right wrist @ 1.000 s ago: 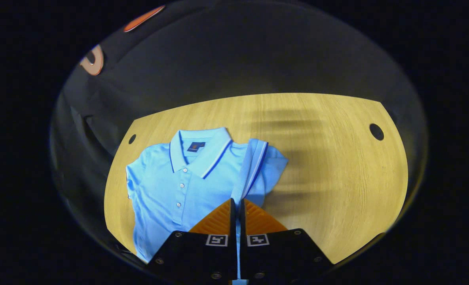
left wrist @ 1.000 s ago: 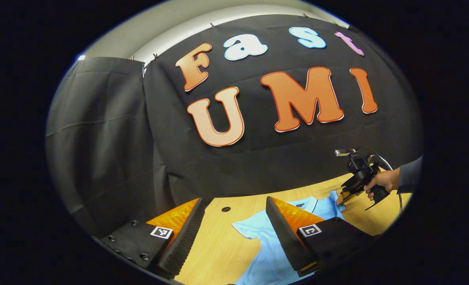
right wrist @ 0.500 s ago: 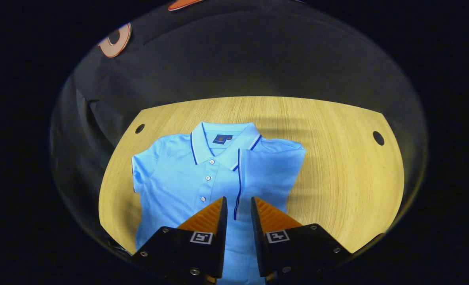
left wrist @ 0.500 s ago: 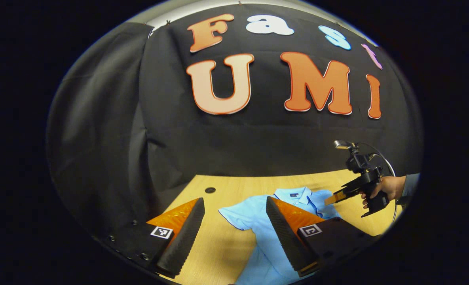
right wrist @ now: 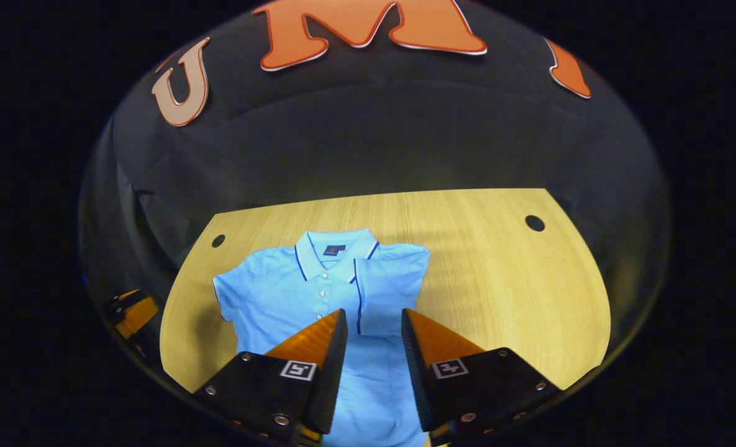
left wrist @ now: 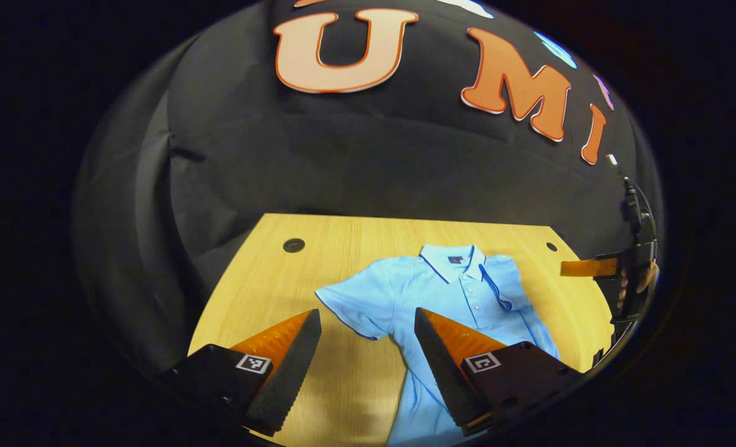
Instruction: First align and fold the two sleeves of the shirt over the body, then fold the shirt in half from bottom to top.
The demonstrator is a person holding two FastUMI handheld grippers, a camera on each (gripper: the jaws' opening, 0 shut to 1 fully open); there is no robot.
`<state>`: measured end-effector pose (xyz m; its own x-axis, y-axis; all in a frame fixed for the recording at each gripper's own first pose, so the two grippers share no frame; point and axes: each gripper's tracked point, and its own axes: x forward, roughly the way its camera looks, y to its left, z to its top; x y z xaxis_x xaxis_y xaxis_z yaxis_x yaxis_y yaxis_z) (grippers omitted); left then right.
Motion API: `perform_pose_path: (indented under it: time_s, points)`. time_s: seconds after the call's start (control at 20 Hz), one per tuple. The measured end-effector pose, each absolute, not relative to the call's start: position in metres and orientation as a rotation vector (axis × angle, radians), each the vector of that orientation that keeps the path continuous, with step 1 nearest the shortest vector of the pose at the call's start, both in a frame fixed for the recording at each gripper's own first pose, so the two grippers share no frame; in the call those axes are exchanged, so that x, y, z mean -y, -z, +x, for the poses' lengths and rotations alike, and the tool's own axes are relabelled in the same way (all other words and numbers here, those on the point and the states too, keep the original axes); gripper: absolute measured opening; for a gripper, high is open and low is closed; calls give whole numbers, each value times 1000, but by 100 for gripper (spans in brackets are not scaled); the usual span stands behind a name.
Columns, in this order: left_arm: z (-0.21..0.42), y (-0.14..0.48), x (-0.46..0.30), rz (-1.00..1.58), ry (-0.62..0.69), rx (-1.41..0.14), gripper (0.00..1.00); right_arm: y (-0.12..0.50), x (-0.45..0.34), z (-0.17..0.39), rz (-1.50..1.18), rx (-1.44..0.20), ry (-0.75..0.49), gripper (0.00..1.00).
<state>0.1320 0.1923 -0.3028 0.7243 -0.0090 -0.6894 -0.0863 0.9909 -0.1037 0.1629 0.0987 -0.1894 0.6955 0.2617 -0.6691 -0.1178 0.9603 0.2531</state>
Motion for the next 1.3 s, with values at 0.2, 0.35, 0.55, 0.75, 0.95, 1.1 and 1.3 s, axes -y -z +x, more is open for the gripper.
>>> perform_pose_path:
  time_s: [0.2,0.35,0.55,0.75,0.95,1.1,1.3]
  points:
    - [159,357,-200,-155,-20,-878,97,172,-82,138,180,-733,-165,77]
    - [173,389,-209,-171,-38,-968,98,163,-73,119,187,-718,-145,93]
    - [187,431,-216,-145,-58,-1071,98,155,-59,105,197,-704,-116,98]
    - [196,461,-217,-147,-88,-1151,98,151,-48,93,193,-687,-101,98]
    - [191,481,-221,-182,-150,-1245,96,151,-43,79,213,-697,-103,98]
    - [194,483,-222,-149,-177,-1252,87,143,-38,66,205,-676,-104,97]
    - [213,481,-212,-128,-124,-1193,27,142,-33,49,240,-671,-95,98]
